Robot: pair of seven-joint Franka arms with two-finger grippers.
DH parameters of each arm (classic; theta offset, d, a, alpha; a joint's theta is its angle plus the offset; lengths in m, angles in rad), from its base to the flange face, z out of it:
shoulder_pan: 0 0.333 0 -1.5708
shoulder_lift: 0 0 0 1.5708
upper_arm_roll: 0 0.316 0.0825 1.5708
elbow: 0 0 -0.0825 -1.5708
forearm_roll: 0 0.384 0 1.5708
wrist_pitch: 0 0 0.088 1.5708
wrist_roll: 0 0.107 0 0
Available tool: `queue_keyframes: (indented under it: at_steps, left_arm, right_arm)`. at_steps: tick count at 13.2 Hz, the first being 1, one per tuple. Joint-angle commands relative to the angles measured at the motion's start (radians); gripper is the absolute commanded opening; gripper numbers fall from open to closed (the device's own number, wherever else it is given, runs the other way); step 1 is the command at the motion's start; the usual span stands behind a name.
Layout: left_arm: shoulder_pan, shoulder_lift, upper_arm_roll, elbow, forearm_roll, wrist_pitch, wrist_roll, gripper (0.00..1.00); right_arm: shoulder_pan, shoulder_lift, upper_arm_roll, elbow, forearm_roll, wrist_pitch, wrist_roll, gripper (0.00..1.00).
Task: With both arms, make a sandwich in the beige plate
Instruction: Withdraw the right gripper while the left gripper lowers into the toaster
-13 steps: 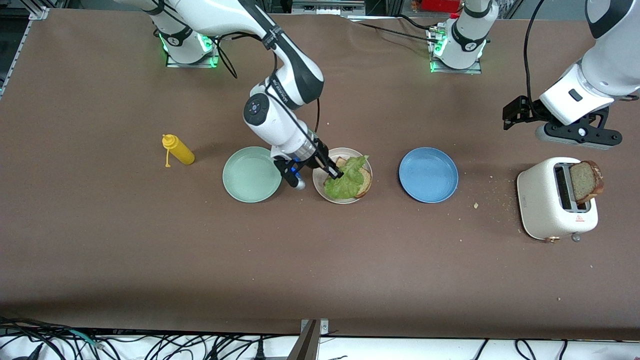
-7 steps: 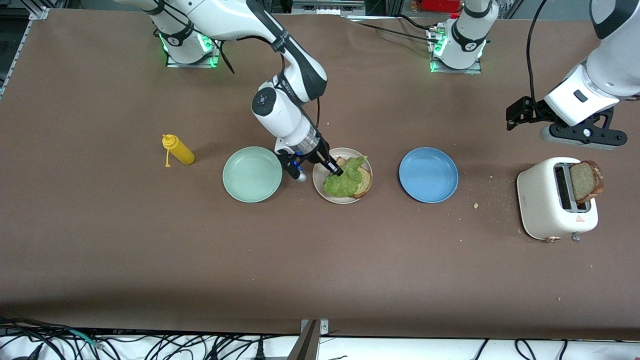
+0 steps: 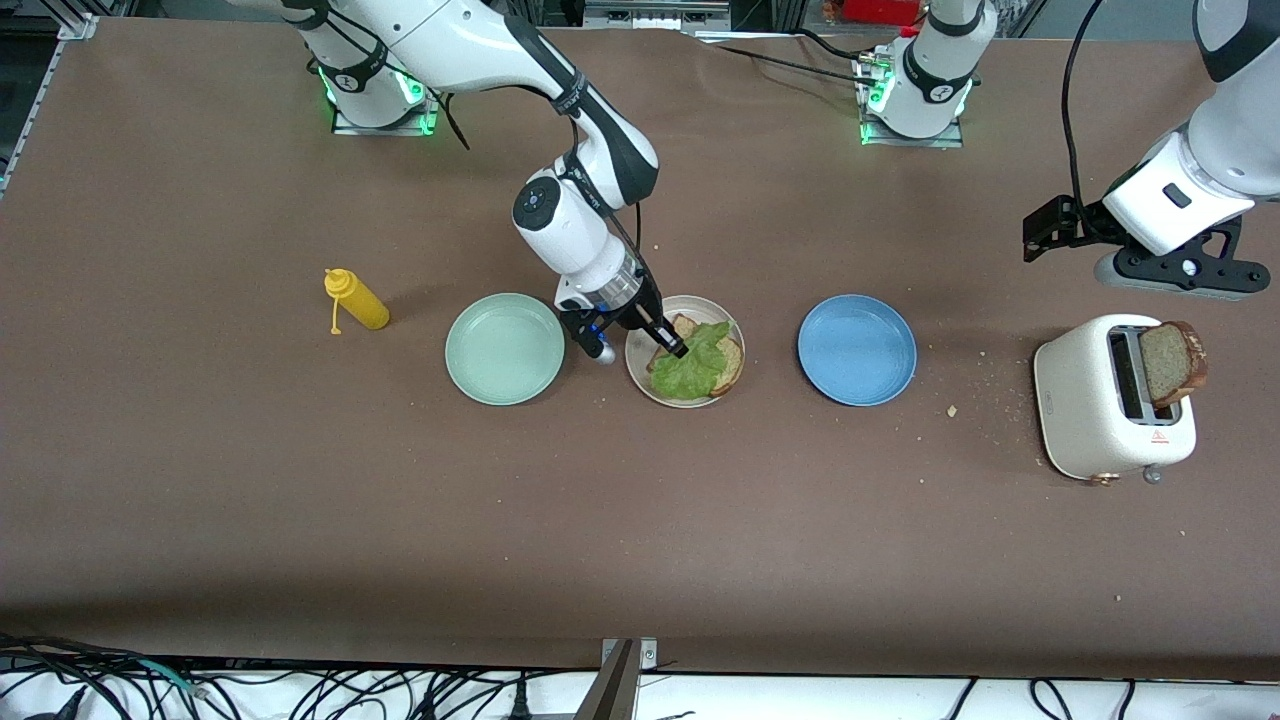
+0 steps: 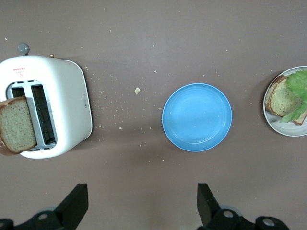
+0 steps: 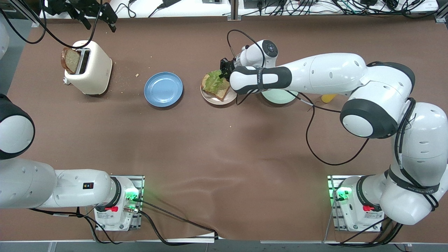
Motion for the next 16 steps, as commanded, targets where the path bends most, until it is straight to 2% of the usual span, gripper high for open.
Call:
queue_keyframes:
  at_steps: [1, 4, 6, 9, 11, 13, 16]
  left_arm:
    - [0.008, 0.0, -0.003, 0.005, -0.023, -0.015, 0.004, 1.0]
    - [0.031, 0.003, -0.003, -0.002, -0.023, -0.015, 0.006, 1.0]
    - [0.052, 0.006, -0.003, -0.008, -0.023, -0.022, 0.006, 1.0]
    - [0.081, 0.026, -0.003, -0.001, -0.02, -0.033, 0.006, 1.0]
    - [0.132, 0.031, -0.003, 0.012, -0.011, -0.021, 0.009, 1.0]
    - [0.185, 0.063, -0.003, 0.012, -0.007, 0.032, 0.012, 1.0]
    - [0.296, 0.15, -0.001, 0.01, -0.007, 0.152, 0.146, 1.0]
  right_arm:
    - [-0.017, -0.003, 0.02, 0.003, -0.011, 0.016, 0.015, 1.0]
    - [-0.026, -0.044, 0.02, 0.003, -0.008, -0.023, 0.013, 1.0]
    - [-0.054, -0.09, 0.017, 0.003, -0.009, -0.103, 0.01, 1.0]
    - [-0.146, -0.205, 0.014, 0.005, -0.032, -0.351, -0.008, 1.0]
    - [-0.212, -0.268, 0.013, 0.009, -0.089, -0.501, -0.037, 1.0]
    - [-0.276, -0.325, 0.014, 0.022, -0.155, -0.655, -0.104, 1.0]
    - [-0.371, -0.368, 0.014, 0.078, -0.251, -0.88, -0.261, 1.0]
